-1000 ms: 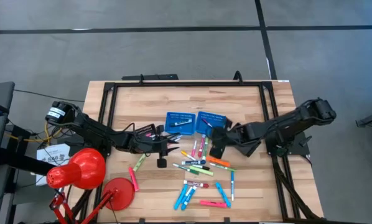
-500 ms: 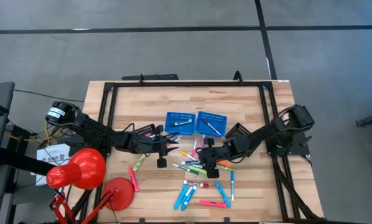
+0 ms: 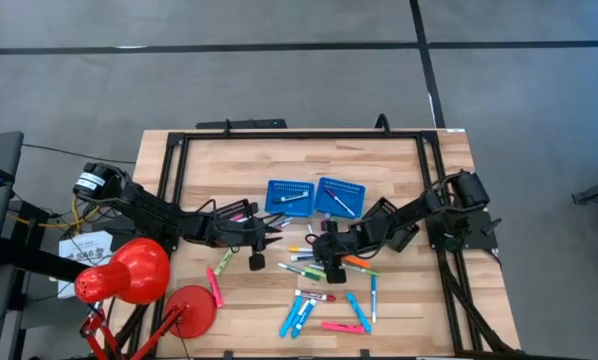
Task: Pick & Place Markers
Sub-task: Put the dark blue solvent marker into the left blue bin
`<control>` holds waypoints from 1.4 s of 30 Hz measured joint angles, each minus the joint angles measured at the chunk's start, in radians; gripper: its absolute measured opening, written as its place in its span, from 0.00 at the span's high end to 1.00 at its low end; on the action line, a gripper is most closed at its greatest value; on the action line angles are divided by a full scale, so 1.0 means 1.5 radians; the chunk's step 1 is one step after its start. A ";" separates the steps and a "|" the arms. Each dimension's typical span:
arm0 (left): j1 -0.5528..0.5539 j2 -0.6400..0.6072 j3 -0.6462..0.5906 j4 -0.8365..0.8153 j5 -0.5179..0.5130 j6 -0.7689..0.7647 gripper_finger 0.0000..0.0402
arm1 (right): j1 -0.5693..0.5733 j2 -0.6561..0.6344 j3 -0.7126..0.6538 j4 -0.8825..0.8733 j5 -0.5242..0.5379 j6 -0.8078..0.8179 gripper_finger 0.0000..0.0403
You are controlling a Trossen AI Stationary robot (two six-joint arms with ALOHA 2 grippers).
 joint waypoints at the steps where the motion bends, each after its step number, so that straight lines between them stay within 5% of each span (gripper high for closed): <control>1: 0.000 0.000 -0.001 0.002 0.000 0.000 0.80 | 0.000 0.000 0.000 0.002 0.000 -0.001 0.76; 7: 0.000 0.000 -0.003 0.006 0.000 0.000 0.81 | 0.000 -0.032 -0.003 -0.003 0.000 -0.002 0.88; 12: 0.000 0.000 -0.003 0.018 0.000 -0.001 0.81 | 0.000 -0.074 -0.002 0.048 0.014 -0.003 0.86; 19: 0.003 0.000 -0.003 0.029 -0.025 -0.001 0.81 | -0.029 -0.110 -0.003 0.086 0.181 -0.052 0.83; 23: 0.005 -0.001 -0.003 0.038 -0.087 0.001 0.81 | -0.081 -0.103 -0.003 0.101 0.179 -0.113 0.84; 27: 0.003 -0.003 -0.003 0.040 -0.224 0.003 0.81 | -0.126 -0.074 0.025 0.107 0.165 -0.159 0.84; 32: 0.006 -0.027 -0.002 0.038 -0.360 0.117 0.81 | -0.153 -0.042 0.068 0.097 0.167 -0.250 0.84; 39: 0.031 -0.123 -0.001 0.038 -0.397 0.155 0.81 | -0.184 -0.030 0.104 0.038 0.160 -0.269 0.84; 42: 0.047 -0.166 -0.001 0.038 -0.330 0.157 0.81 | -0.205 -0.030 0.104 0.022 0.148 -0.237 0.84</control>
